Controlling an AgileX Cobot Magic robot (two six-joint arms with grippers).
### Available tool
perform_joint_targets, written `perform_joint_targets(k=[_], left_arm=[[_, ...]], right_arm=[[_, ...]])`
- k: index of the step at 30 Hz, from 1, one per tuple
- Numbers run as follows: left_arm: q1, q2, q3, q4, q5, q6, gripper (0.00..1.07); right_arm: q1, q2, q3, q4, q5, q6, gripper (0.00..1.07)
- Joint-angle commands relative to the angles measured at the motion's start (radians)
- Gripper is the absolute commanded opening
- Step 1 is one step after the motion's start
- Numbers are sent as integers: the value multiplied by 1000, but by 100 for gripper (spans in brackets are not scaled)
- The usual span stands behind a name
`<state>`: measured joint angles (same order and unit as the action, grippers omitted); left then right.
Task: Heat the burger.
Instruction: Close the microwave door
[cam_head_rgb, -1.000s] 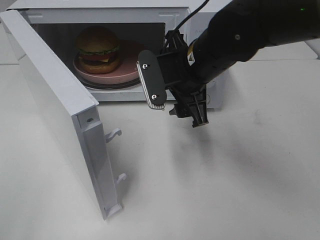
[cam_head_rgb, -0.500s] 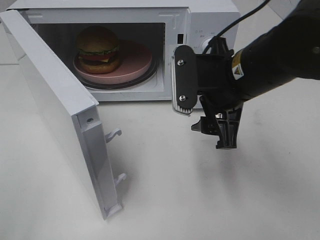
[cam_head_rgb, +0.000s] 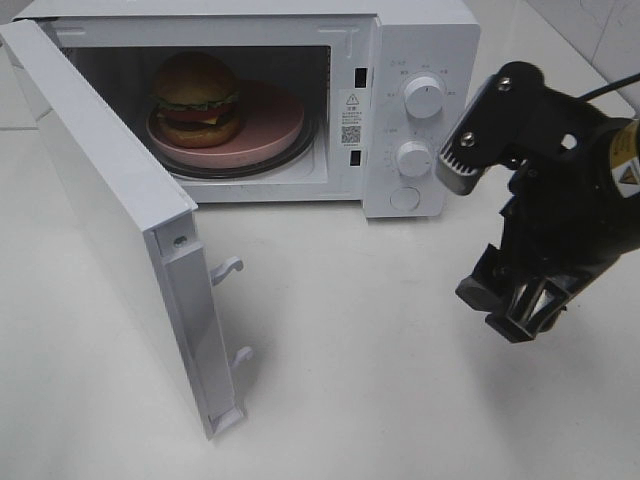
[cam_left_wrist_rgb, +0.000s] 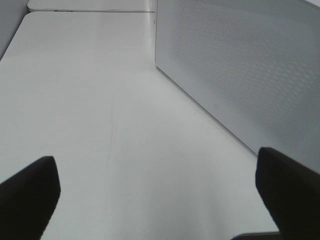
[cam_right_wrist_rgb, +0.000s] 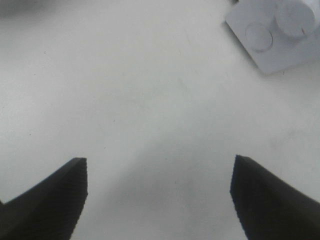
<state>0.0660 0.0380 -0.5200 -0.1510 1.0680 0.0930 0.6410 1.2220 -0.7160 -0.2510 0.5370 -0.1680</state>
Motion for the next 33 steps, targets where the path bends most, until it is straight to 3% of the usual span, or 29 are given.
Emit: perform_joint_targets(k=[1, 3, 12, 33], left_arm=[[4, 0, 3, -8, 2, 3, 100], [4, 0, 3, -8, 2, 3, 100], [4, 0, 3, -8, 2, 3, 100], [4, 0, 3, -8, 2, 3, 100]], right_arm=[[-2, -37, 6, 4, 86, 144, 76], [-2, -93, 6, 4, 236, 225, 76], [-2, -207, 6, 34, 478, 227, 76], [-5, -607, 10, 51, 658, 246, 76]])
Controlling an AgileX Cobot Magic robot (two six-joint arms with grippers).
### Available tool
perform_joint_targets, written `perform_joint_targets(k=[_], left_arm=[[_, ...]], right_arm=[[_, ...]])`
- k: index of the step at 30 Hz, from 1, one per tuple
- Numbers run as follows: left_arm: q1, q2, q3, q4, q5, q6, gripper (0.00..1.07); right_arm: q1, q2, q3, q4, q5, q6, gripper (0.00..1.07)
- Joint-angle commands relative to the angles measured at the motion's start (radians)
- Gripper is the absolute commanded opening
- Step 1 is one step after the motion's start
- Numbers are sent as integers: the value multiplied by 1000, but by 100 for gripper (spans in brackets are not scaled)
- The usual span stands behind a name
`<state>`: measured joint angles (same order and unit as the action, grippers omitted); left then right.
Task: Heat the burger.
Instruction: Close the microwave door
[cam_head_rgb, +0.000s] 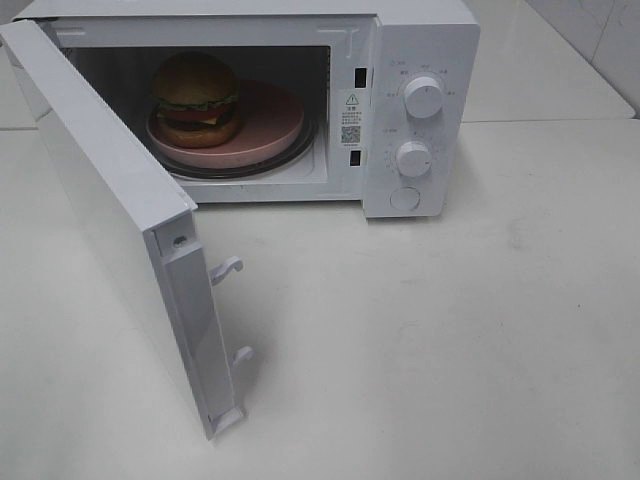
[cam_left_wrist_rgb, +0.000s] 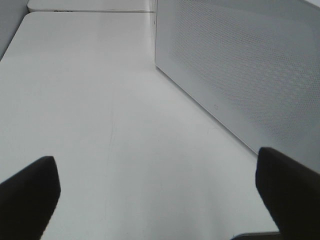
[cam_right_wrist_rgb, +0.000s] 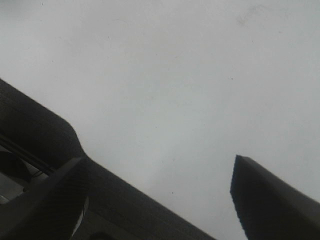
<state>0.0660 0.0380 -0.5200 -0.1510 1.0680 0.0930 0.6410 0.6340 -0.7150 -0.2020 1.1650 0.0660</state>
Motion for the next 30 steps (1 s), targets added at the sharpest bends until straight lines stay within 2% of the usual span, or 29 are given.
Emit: perform_joint_targets(k=[1, 5, 7, 8, 9, 13, 15, 18, 24, 26, 30], left_arm=[[4, 0, 3, -8, 2, 3, 100], [4, 0, 3, -8, 2, 3, 100], [4, 0, 3, -8, 2, 3, 100], [4, 0, 3, -8, 2, 3, 100], [4, 0, 3, -8, 2, 3, 100], [4, 0, 3, -8, 2, 3, 100], [4, 0, 3, -8, 2, 3, 100], [4, 0, 3, -8, 2, 3, 100], [4, 0, 3, -8, 2, 3, 100], [4, 0, 3, -8, 2, 3, 100], [4, 0, 3, -8, 2, 3, 100]], right_arm=[[-31, -48, 27, 9, 42, 14, 76], [-101, -98, 61, 12, 44, 13, 76], [-180, -158, 96, 12, 43, 9, 76], [-180, -158, 96, 12, 43, 9, 76], [-220, -207, 118, 12, 39, 9, 76], [-277, -280, 153, 14, 36, 9, 76], [-349, -370, 169, 17, 34, 2, 76], [-368, -394, 169, 17, 30, -1, 76], [-455, -507, 171, 57, -2, -1, 76], [-513, -578, 173, 88, -45, 0, 76], [-548, -624, 179, 110, -86, 4, 76]])
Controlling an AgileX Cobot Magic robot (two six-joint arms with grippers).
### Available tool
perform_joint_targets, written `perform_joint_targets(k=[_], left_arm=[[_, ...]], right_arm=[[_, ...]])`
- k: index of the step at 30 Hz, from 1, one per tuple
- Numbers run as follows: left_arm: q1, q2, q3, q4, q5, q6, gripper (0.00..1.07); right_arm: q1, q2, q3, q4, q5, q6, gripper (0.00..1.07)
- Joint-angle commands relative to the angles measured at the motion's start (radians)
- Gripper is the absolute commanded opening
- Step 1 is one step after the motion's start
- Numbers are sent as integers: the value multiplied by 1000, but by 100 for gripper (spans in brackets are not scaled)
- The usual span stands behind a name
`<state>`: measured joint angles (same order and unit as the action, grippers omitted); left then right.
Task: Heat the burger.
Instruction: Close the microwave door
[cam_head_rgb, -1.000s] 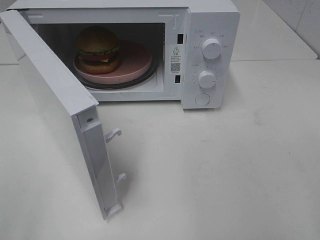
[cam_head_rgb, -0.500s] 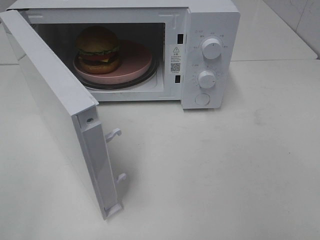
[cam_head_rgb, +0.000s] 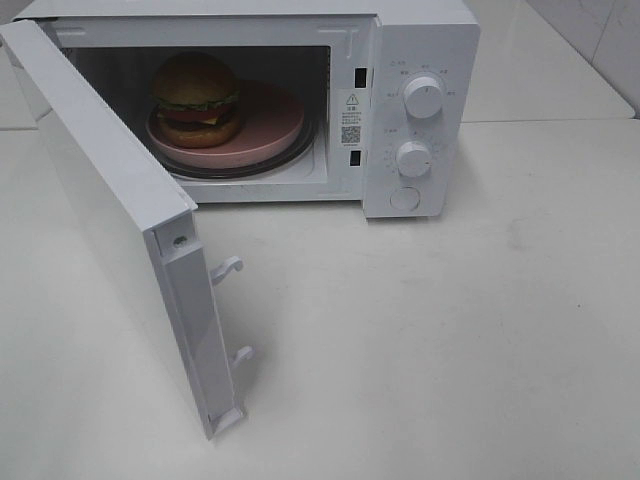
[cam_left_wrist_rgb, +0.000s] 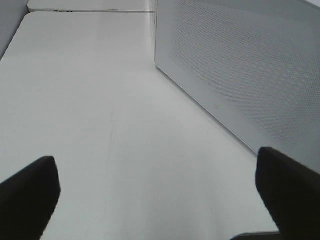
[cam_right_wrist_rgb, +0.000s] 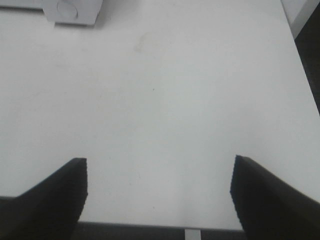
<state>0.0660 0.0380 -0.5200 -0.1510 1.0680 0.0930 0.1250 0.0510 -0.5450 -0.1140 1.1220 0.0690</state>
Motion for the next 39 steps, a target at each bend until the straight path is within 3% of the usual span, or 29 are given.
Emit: perform_joint_targets(k=[1, 5, 39], left_arm=[[4, 0, 3, -8, 2, 3, 100], [4, 0, 3, -8, 2, 3, 100], [4, 2, 3, -8, 2, 3, 100]], right_arm=[[-43, -53, 13, 25, -56, 1, 76], [-68, -83, 51, 44, -125, -3, 76], [-67, -83, 47, 47, -125, -5, 75]])
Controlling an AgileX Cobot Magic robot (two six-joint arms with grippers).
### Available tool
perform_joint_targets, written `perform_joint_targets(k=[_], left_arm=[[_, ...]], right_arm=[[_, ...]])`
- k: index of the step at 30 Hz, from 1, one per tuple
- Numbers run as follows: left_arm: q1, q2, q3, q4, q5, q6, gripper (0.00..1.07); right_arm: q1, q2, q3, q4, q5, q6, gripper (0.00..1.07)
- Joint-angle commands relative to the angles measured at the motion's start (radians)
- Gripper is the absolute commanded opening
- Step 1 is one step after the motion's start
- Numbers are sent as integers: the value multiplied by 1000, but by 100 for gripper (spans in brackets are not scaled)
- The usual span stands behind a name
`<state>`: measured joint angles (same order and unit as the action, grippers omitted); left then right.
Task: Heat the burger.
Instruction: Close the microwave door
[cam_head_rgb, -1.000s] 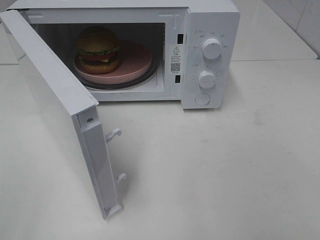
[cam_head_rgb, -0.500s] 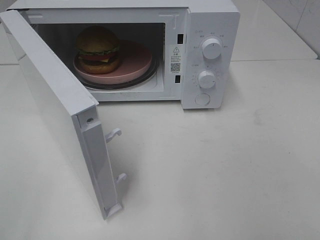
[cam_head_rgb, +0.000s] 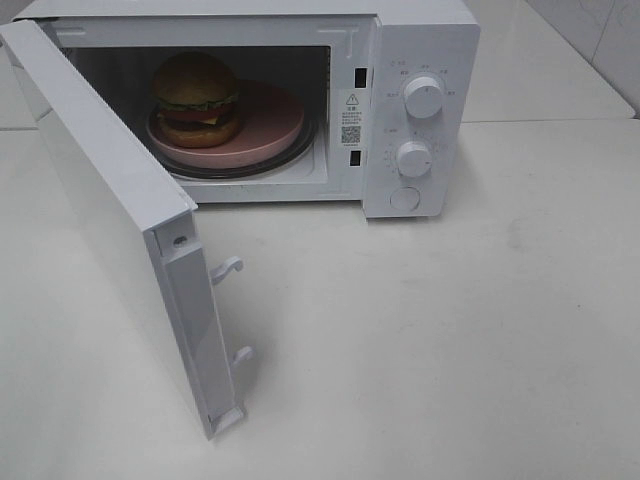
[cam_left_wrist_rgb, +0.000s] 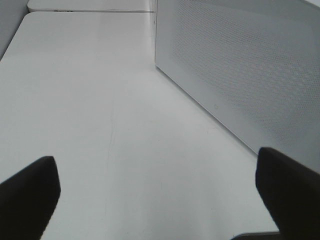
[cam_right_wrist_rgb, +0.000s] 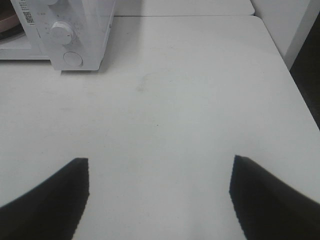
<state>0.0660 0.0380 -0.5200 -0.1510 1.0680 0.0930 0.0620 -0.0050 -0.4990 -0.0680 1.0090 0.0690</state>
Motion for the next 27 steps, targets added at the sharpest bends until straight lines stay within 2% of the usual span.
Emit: perform_joint_targets(k=[1, 27], left_arm=[[4, 2, 3, -8, 2, 3, 100], [4, 18, 3, -11, 2, 1, 100]], right_arm=[[-4, -27, 1, 1, -12, -5, 75], [-4, -27, 1, 1, -12, -5, 75]])
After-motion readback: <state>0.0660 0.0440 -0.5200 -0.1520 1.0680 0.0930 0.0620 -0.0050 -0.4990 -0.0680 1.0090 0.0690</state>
